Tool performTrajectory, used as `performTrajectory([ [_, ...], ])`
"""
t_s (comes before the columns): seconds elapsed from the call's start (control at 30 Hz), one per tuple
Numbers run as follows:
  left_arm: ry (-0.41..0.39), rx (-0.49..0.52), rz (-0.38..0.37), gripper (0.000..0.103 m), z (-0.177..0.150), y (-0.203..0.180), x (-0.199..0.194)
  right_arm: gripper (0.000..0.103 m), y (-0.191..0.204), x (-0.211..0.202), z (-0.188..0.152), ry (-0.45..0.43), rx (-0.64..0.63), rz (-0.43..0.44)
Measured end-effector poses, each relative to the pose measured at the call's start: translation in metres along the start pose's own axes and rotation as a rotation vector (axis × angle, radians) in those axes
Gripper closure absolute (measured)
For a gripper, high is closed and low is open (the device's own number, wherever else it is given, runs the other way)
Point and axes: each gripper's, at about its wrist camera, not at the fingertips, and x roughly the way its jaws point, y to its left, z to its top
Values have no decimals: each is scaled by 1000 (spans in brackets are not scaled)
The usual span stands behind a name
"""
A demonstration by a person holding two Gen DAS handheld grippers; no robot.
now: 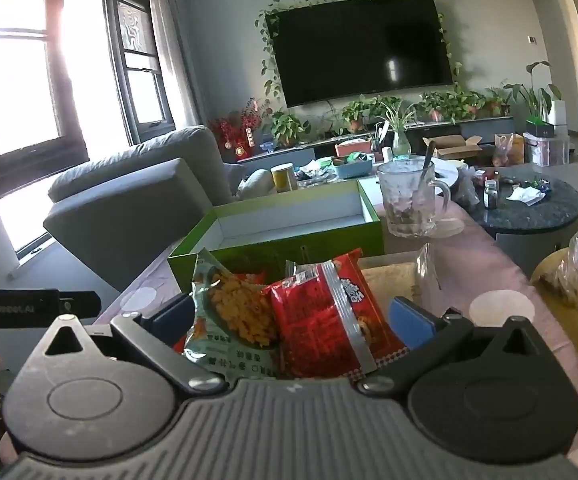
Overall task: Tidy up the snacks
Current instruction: 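Move the left tool toward the yellow-and-red chip bag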
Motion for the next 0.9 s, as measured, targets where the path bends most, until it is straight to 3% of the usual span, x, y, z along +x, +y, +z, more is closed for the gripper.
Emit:
performTrajectory([
  [0.9, 15, 28, -36, 1, -3, -4, 1, 43, -2, 5, 2, 3, 21, 14],
])
